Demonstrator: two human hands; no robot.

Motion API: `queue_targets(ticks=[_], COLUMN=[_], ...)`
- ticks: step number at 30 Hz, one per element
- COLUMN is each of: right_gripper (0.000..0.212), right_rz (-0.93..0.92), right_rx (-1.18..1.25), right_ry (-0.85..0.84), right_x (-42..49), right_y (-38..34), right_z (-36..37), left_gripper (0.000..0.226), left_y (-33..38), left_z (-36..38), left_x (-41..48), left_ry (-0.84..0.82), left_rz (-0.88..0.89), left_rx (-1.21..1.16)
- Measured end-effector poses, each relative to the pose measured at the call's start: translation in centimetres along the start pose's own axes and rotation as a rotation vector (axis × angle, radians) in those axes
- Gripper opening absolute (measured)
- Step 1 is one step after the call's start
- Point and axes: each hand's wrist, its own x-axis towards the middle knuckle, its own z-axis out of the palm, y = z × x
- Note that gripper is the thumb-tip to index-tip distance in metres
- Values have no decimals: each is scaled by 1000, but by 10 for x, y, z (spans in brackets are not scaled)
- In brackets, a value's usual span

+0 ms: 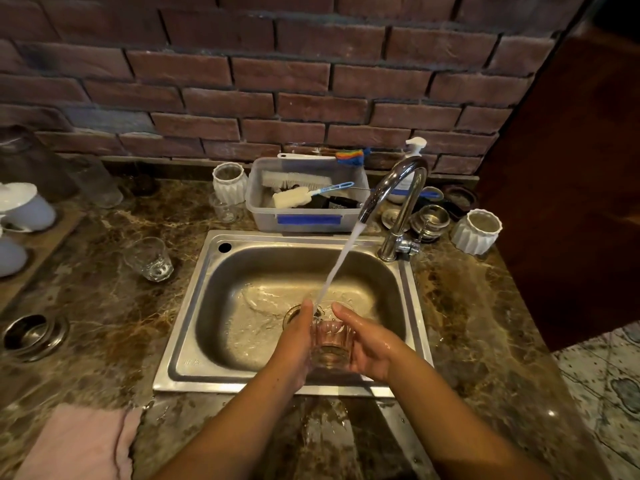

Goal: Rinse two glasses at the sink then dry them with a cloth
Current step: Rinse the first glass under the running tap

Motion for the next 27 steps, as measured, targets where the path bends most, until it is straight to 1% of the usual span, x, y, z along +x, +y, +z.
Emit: queue_targets(ticks=[5, 8, 10, 12, 15, 17, 18, 19, 21, 24, 27], right_gripper=[49, 62, 58, 55, 68, 60, 56, 59, 73, 61, 55], right_rz=[-19, -42, -68, -95, -128, -147, -162, -178, -199, -226, -262], right_rx=[6, 0, -13, -17, -79, -112, -126, -145, -162, -155, -186], right_ry=[-8, 2, 12, 41, 98, 115, 137, 154, 161, 139, 108], right_x=[1, 2, 1, -2, -4, -6, -7, -7, -4, 2, 10], right_y=[-1, -1, -3, -8, -23, -35, -41, -47, -59, -75, -90], right_z=[-11, -30, -47, -68, -104, -126, -137, -147, -166, -185, -205], left_gripper=[59, 53, 48, 45, 36, 30, 31, 35, 46, 58, 64], left_y=[3, 6, 9, 8, 5, 4, 4, 4, 5, 11, 15], left_z=[7, 20, 33, 47, 68, 79, 85, 92, 108, 135, 161], left_x=[0, 3, 5, 9, 17, 27, 33, 40, 51, 66, 88], left_ry=[-16, -35, -61, -110, -203, -269, -301, -334, -388, -395, -366], left_rz=[0, -48, -65, -55, -34, -27, -18, -5, 19, 69, 128], left_rx=[32, 44, 49, 120, 261, 324, 361, 402, 478, 544, 597])
